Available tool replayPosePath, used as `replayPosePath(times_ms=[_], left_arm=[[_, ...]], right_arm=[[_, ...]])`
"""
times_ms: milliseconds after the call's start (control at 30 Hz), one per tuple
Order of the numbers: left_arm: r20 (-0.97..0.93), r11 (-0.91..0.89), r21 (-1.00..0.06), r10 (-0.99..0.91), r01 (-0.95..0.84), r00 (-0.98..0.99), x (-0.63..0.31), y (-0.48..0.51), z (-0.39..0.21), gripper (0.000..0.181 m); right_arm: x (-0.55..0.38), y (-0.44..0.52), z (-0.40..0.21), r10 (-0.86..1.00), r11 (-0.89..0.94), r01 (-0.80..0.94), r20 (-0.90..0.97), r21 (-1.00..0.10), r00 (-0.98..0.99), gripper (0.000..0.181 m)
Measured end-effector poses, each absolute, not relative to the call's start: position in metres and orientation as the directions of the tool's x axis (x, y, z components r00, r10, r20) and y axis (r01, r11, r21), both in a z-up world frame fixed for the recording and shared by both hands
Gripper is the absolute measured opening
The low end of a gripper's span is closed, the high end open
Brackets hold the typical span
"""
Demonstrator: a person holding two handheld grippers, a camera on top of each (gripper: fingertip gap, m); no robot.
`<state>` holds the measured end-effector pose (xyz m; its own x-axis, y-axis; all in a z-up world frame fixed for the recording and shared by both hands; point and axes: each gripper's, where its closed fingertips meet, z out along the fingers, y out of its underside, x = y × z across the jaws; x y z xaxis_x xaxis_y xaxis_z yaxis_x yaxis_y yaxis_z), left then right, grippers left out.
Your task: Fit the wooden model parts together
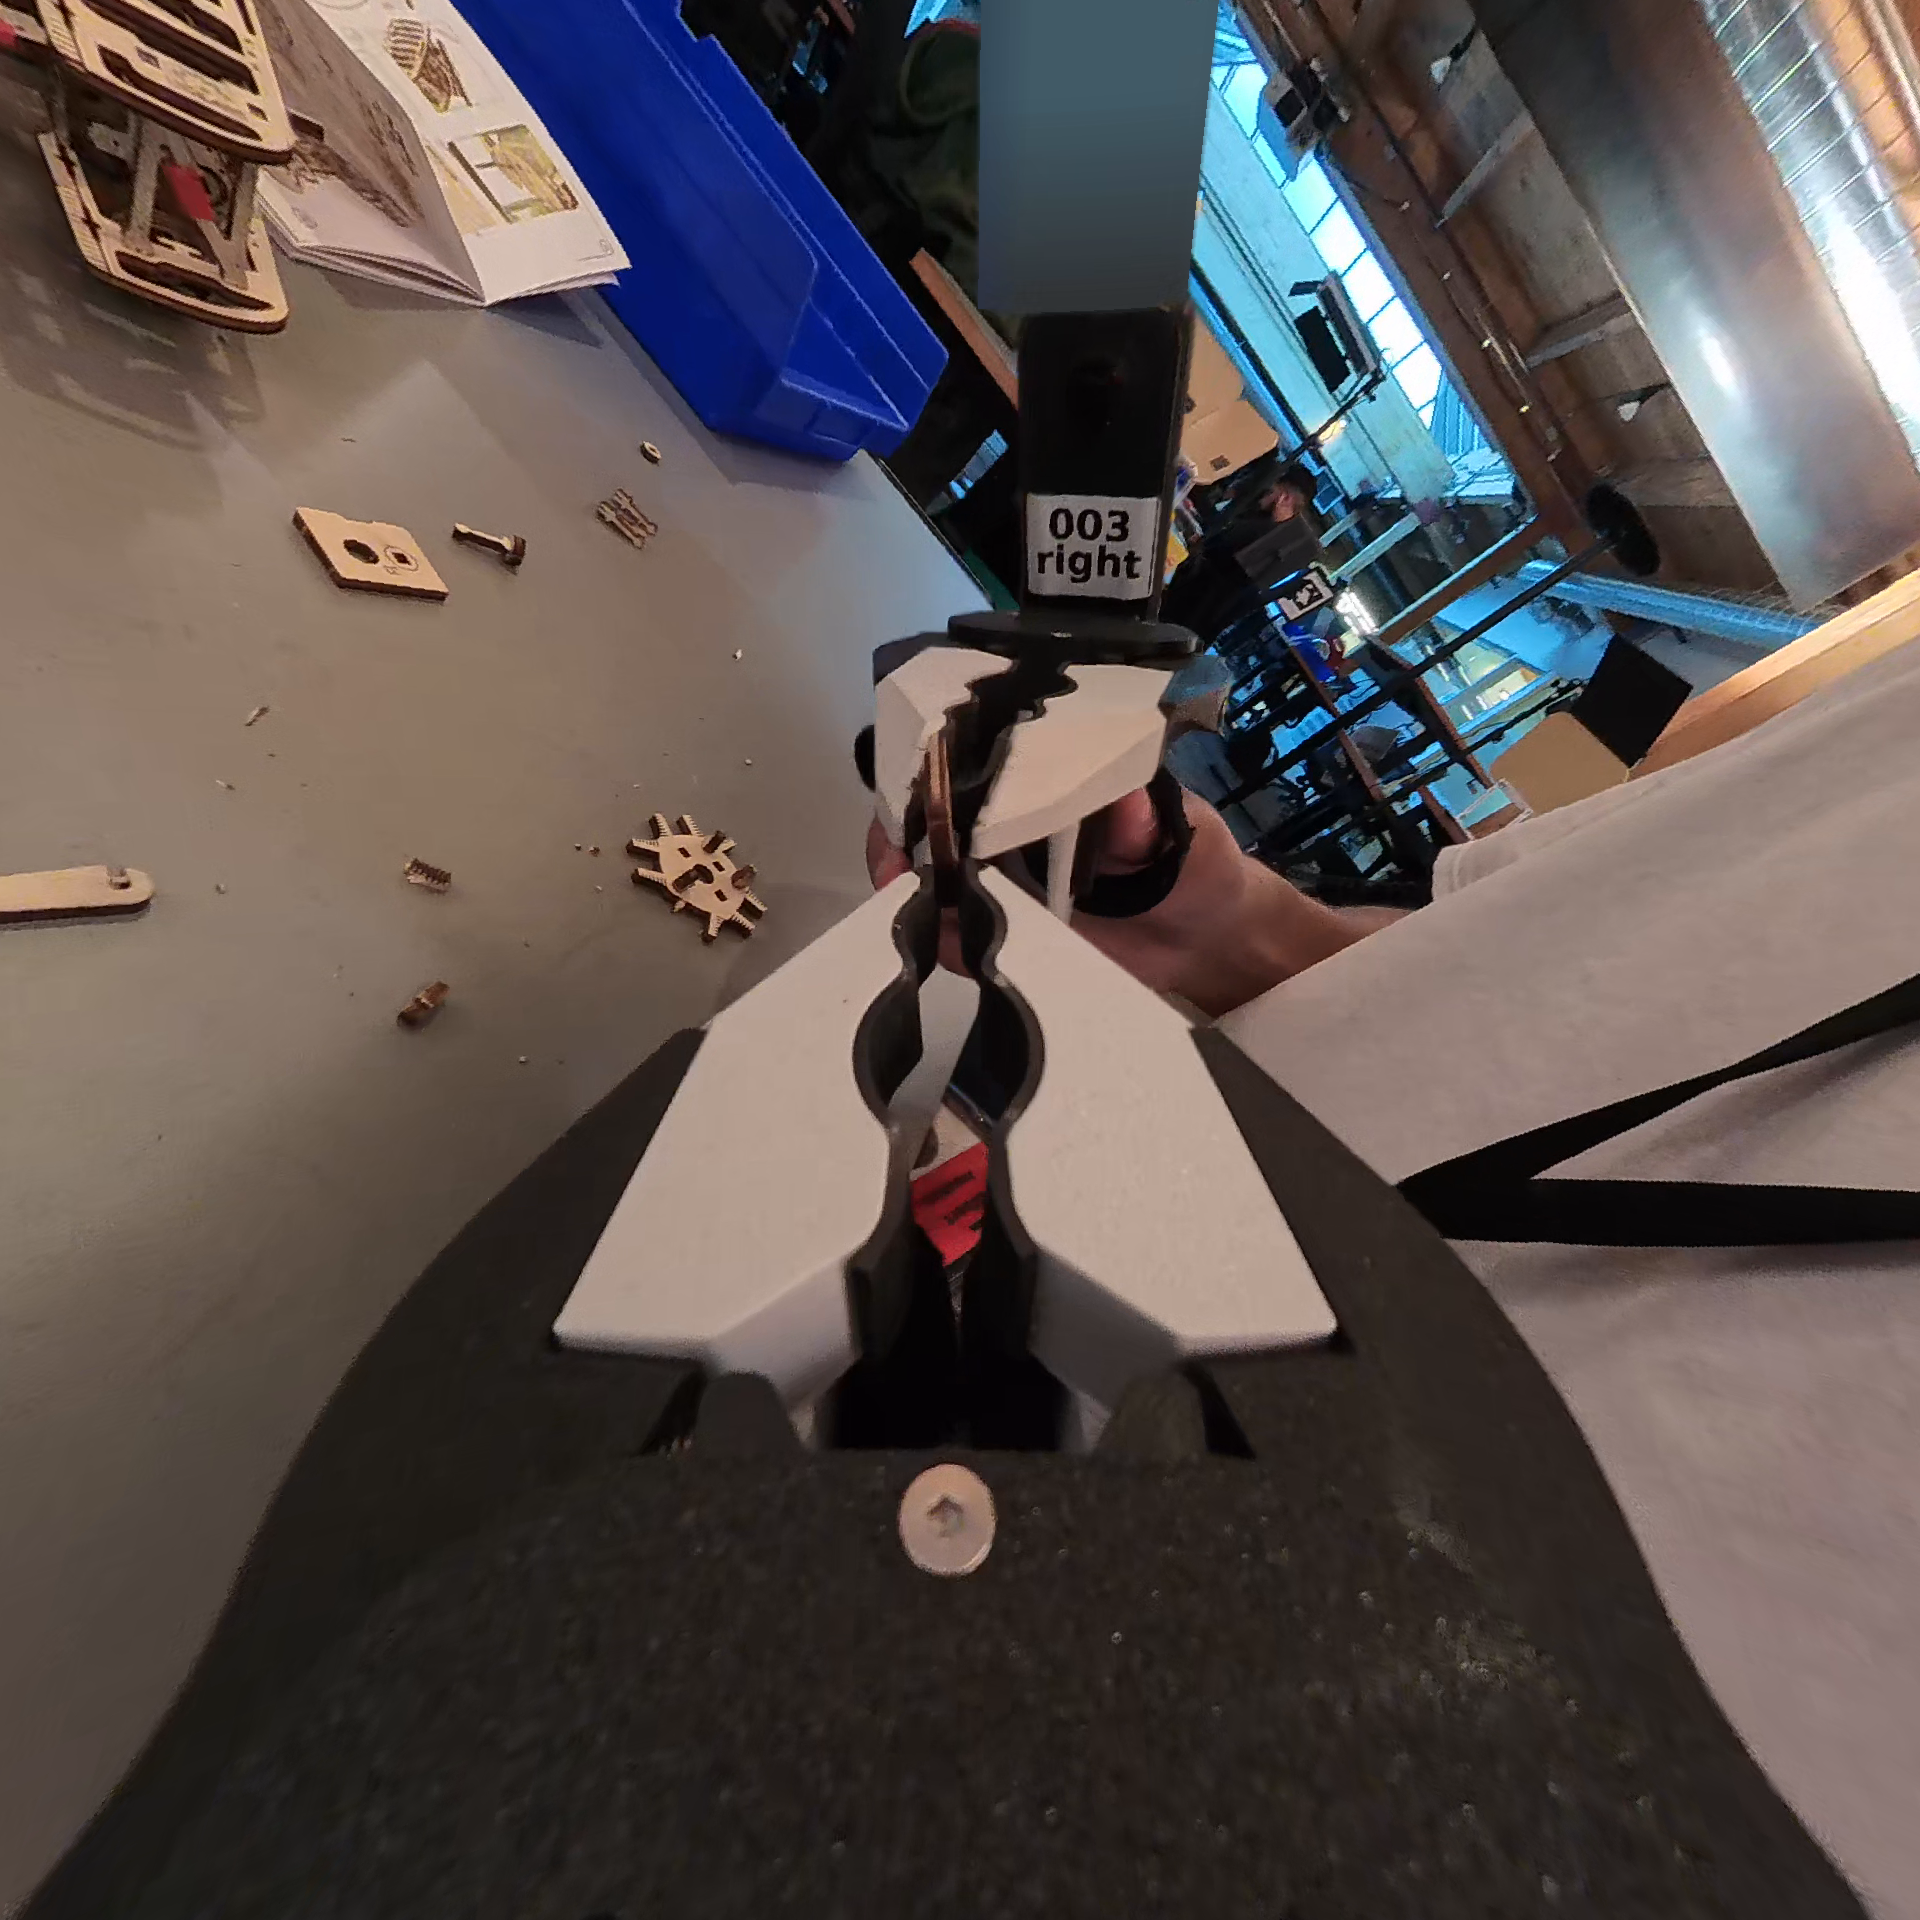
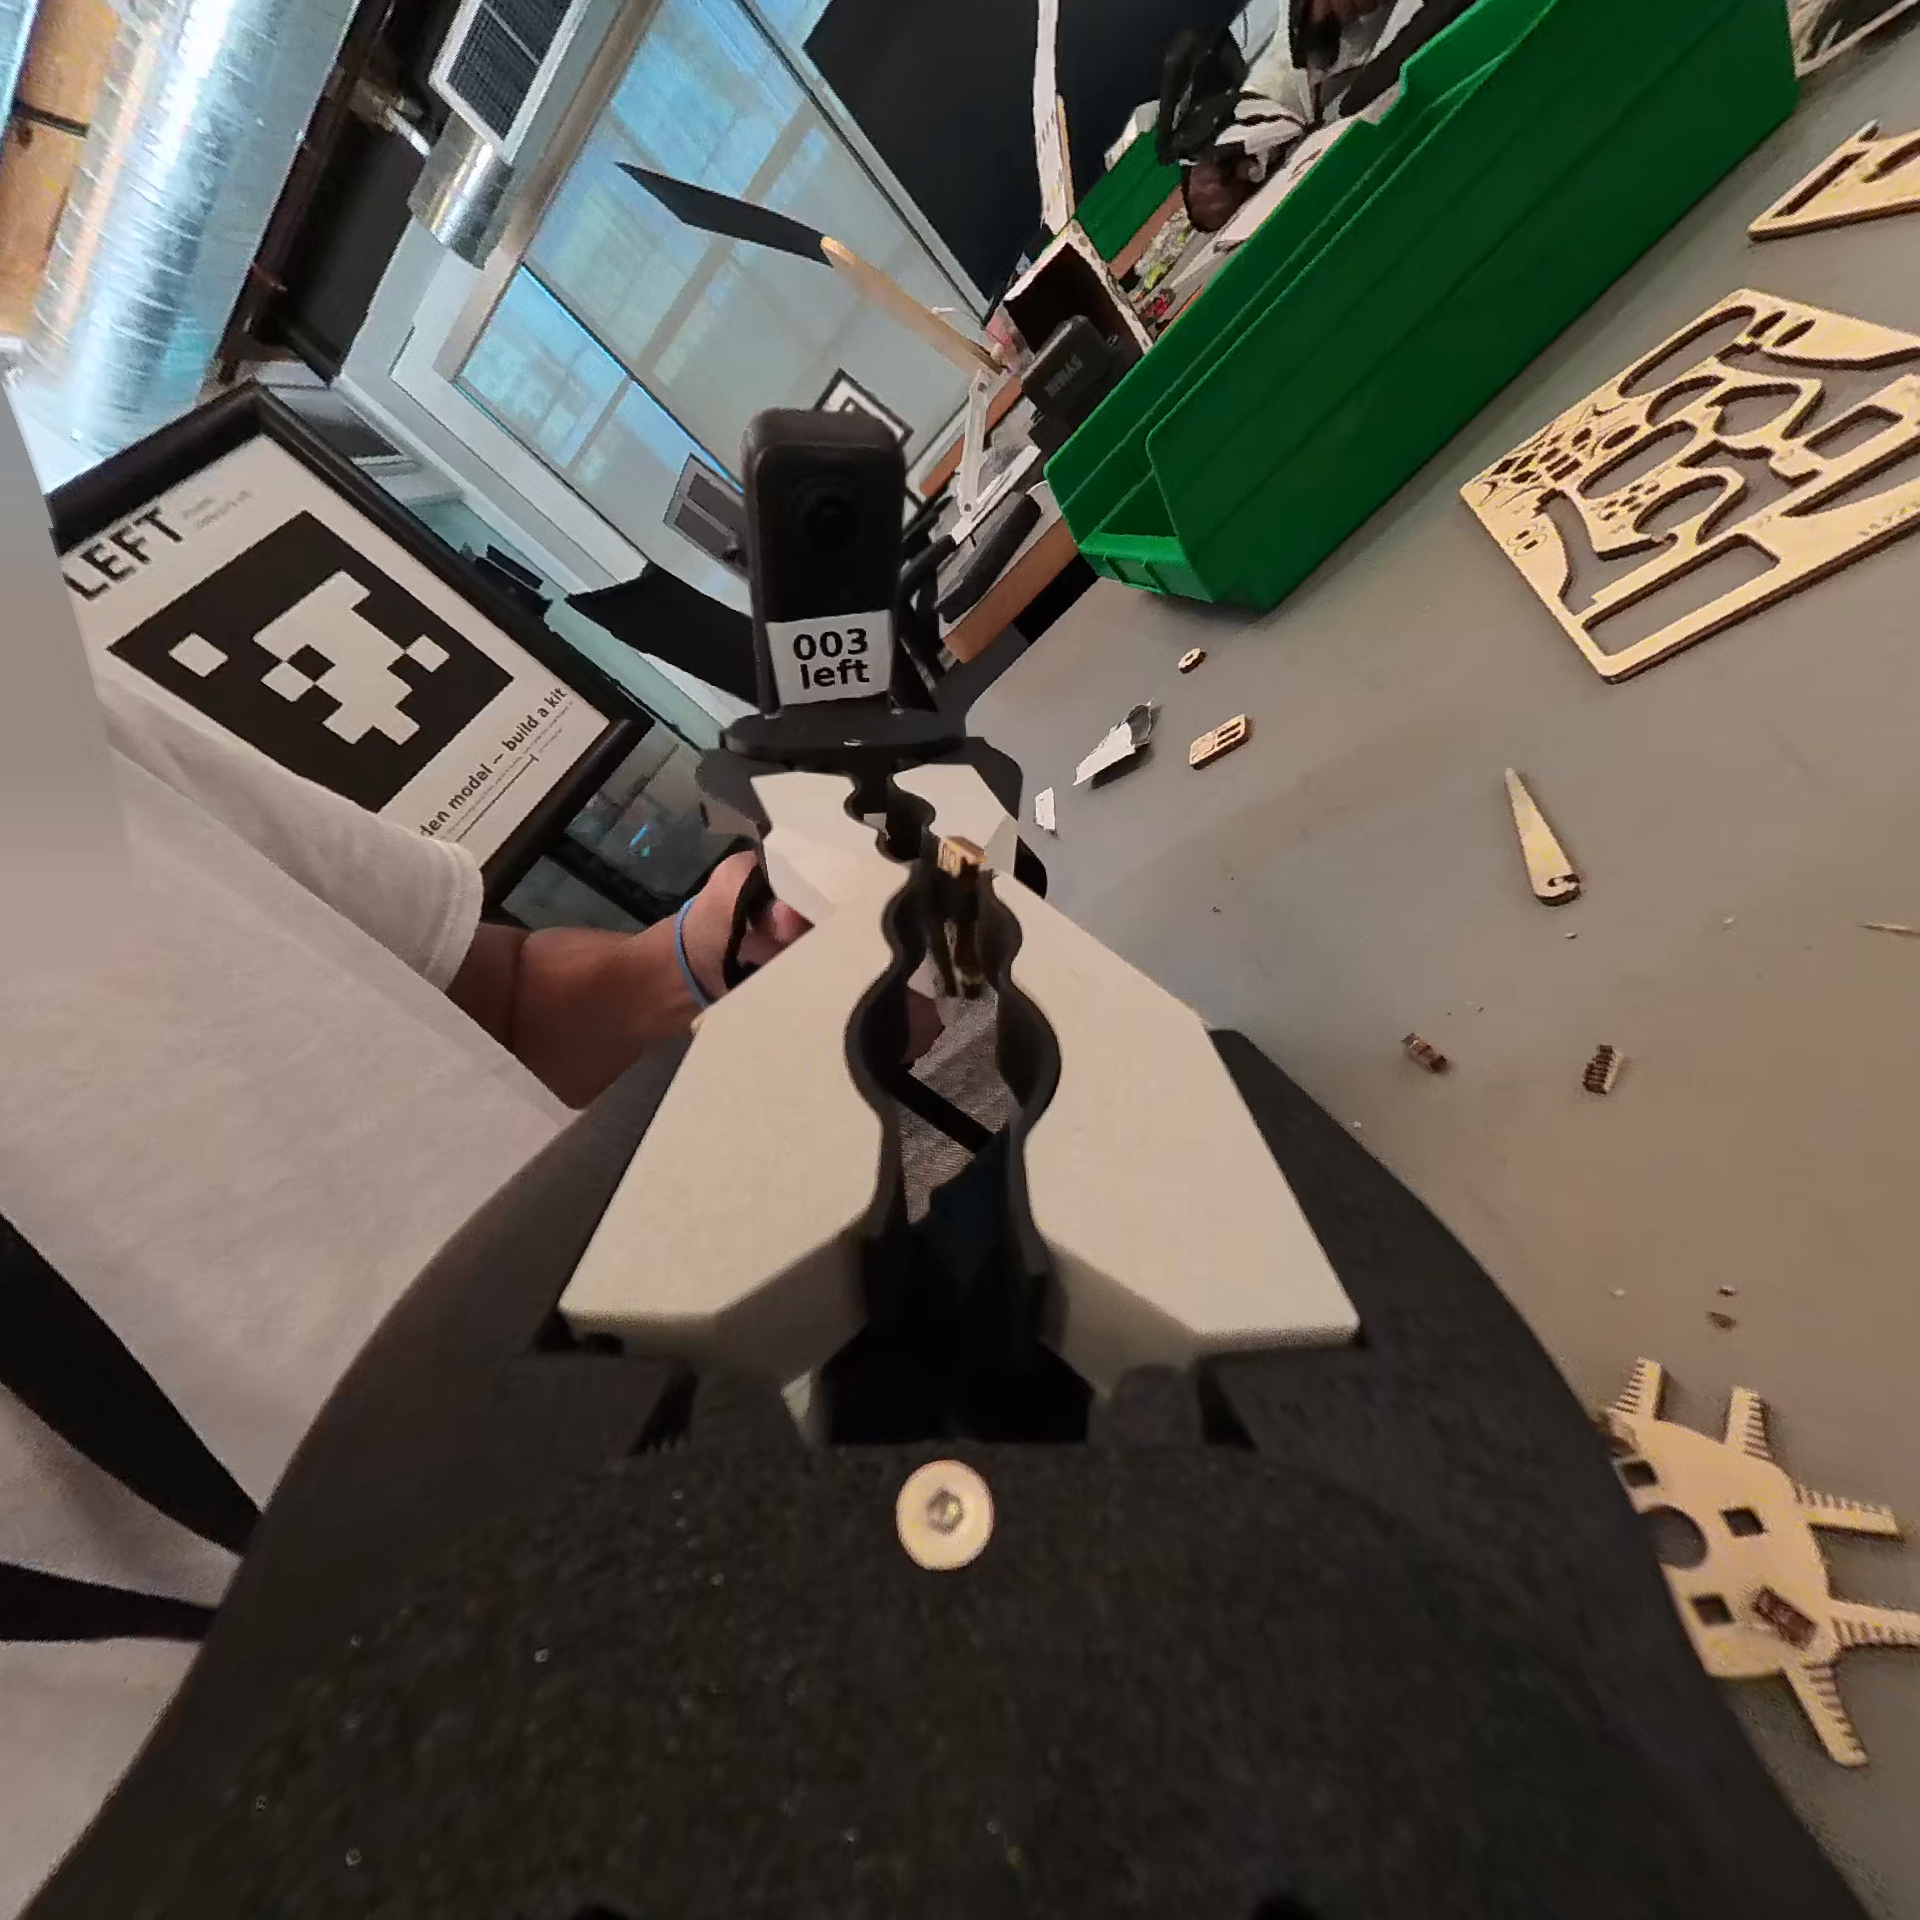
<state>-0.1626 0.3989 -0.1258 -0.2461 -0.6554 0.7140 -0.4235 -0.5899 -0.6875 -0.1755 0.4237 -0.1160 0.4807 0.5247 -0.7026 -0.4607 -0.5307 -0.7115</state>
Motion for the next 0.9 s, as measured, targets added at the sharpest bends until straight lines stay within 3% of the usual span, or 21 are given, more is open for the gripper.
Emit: replayPosePath(times_ms=[200, 300, 500, 700, 767, 833, 900], left_arm=[[0.748, -0.64, -0.663, -0.582, -0.388, -0.318, -0.166, 0.395, -0.109, 0.0], [0.74, -0.631, -0.672, -0.587, -0.387, -0.329, -0.167, 0.394, -0.107, 0.0], [0.734, -0.619, -0.676, -0.61, -0.398, -0.298, -0.163, 0.393, -0.114, 0.0], [0.685, -0.576, -0.719, -0.683, -0.39, -0.254, -0.161, 0.396, -0.119, 0.0], [0.59, -0.491, -0.786, -0.776, -0.375, -0.222, -0.16, 0.398, -0.121, 0.001], [0.382, -0.302, -0.878, -0.91, -0.371, -0.163, -0.159, 0.402, -0.128, 0.002], [0.242, -0.18, -0.909, -0.962, -0.375, -0.125, -0.158, 0.404, -0.129, 0.002]], right_arm=[[-0.176, 0.416, -0.097, 0.58, -0.553, -0.559, -0.767, -0.618, 0.274, 0.01], [-0.172, 0.415, -0.096, 0.584, -0.559, -0.564, -0.772, -0.607, 0.252, 0.034], [-0.174, 0.418, -0.104, 0.575, -0.535, -0.495, -0.724, -0.685, 0.38, 0.002], [-0.172, 0.419, -0.108, 0.557, -0.528, -0.469, -0.705, -0.708, 0.438, 0.002], [-0.172, 0.42, -0.109, 0.557, -0.514, -0.454, -0.685, -0.728, 0.469, 0.002], [-0.171, 0.421, -0.112, 0.545, -0.494, -0.42, -0.647, -0.762, 0.533, 0.004], [-0.171, 0.421, -0.111, 0.541, -0.476, -0.407, -0.625, -0.78, 0.564, 0.004]])
